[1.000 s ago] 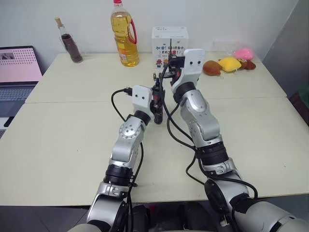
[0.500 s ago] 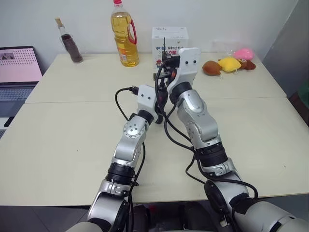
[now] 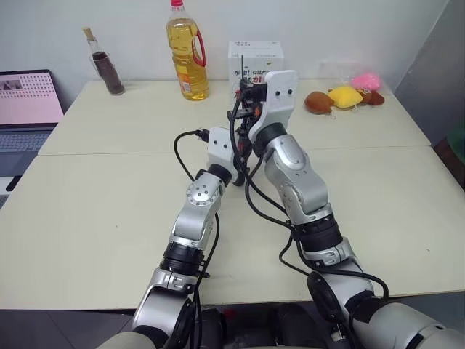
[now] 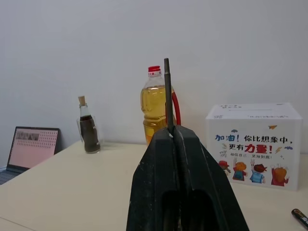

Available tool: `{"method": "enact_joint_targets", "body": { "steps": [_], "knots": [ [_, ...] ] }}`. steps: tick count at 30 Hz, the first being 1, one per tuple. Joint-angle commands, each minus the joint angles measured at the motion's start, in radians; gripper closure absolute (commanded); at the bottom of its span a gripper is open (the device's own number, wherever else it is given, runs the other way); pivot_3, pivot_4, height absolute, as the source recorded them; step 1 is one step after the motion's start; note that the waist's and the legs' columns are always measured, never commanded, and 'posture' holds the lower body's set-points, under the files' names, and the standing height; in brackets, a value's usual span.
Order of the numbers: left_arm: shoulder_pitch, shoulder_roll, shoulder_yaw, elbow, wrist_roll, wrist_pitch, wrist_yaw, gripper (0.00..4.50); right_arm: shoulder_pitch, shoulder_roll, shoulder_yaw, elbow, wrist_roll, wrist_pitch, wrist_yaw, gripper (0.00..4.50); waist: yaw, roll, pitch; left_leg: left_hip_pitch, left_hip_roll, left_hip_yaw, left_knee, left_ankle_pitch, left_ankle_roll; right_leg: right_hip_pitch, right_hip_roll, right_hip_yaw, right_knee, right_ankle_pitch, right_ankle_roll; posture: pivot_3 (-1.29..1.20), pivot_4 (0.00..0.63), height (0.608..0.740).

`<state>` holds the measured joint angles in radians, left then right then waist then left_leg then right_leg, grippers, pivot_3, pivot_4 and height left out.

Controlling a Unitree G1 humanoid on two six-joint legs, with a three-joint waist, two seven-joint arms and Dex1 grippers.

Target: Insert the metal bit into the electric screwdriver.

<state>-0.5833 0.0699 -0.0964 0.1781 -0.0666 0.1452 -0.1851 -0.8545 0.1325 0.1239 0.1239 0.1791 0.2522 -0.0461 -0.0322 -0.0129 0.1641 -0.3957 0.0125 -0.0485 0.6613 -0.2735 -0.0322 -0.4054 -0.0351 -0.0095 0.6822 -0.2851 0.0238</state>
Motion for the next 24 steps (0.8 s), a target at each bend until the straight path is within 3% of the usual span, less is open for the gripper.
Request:
{"method": "enact_joint_targets", "body": {
  "steps": [1,24],
  "knots": [
    [0.027,0.007,0.007,0.05,0.024,0.034,0.014,2.83,-0.014,0.079,-0.001,-0.041,0.015,-0.003,-0.009,4.45,0.0,0.0,0.0,0.0,0.0,0.0,0.0,0.0,0.0,0.0,0.0,0.0,0.0,0.0,0.0,0.0,0.15,0.74],
    [0.043,0.014,0.009,0.021,0.023,0.042,0.011,2.83,-0.007,0.079,-0.021,-0.032,0.04,0.02,-0.035,4.45,0.0,0.0,0.0,0.0,0.0,0.0,0.0,0.0,0.0,0.0,0.0,0.0,0.0,0.0,0.0,0.0,0.15,0.74]
  ]
}}
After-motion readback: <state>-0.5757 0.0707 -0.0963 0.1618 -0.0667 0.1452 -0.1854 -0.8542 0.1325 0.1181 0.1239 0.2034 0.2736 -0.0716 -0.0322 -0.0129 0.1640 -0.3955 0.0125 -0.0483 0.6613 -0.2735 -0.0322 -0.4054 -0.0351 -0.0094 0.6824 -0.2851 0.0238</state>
